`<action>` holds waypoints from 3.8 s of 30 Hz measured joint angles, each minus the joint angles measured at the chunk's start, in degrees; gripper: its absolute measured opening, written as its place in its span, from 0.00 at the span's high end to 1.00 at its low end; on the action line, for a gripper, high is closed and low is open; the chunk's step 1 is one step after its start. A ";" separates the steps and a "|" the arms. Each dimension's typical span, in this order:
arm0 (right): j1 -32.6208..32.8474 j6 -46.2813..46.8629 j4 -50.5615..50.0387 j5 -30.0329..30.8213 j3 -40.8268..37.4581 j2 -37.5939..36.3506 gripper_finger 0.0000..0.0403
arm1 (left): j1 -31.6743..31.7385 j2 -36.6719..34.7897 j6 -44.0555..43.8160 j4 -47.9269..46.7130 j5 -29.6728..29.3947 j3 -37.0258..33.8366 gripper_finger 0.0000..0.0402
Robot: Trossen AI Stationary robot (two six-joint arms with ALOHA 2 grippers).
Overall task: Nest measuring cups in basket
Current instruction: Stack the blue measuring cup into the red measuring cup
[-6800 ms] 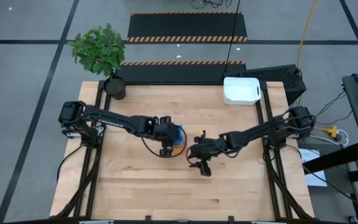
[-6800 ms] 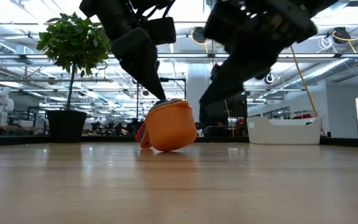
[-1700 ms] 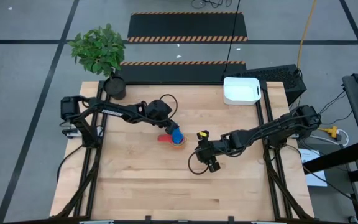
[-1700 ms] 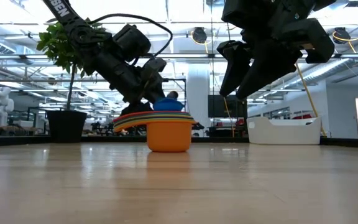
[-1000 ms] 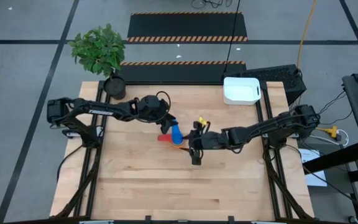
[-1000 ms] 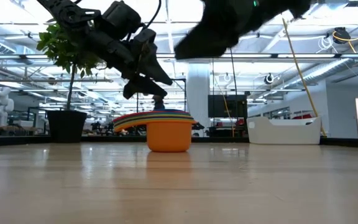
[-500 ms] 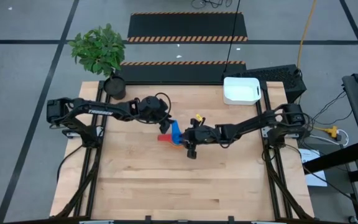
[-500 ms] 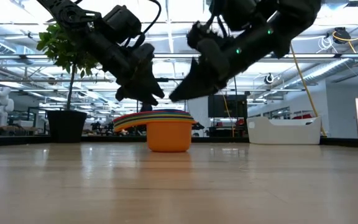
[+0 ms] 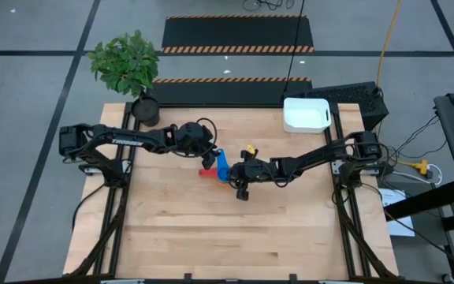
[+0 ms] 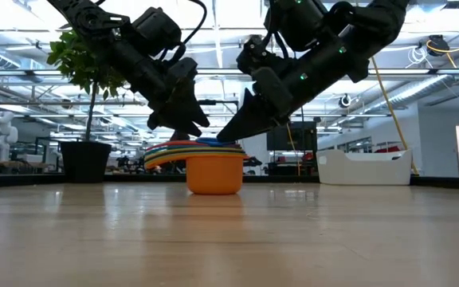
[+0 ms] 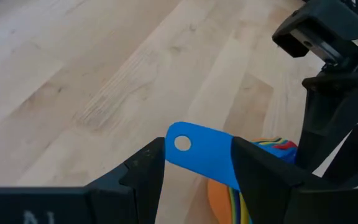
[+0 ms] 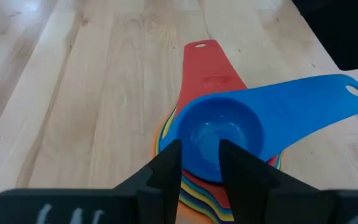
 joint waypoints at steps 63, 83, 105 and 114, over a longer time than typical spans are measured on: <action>0.58 -0.42 -14.57 0.05 -0.65 -17.29 0.72 | 1.20 3.97 -9.35 21.69 15.33 -0.02 0.98; 1.31 -1.03 22.57 -3.18 -20.41 -32.00 0.54 | -14.85 -7.74 1.23 39.79 -15.13 -0.02 0.98; 1.16 -5.68 28.76 -9.26 -22.36 -32.04 0.55 | -20.81 -0.81 15.95 60.09 -9.52 0.48 0.99; 1.16 -5.78 29.20 -8.96 -22.36 -32.04 0.55 | -20.81 -0.87 15.59 60.64 -9.05 0.48 0.99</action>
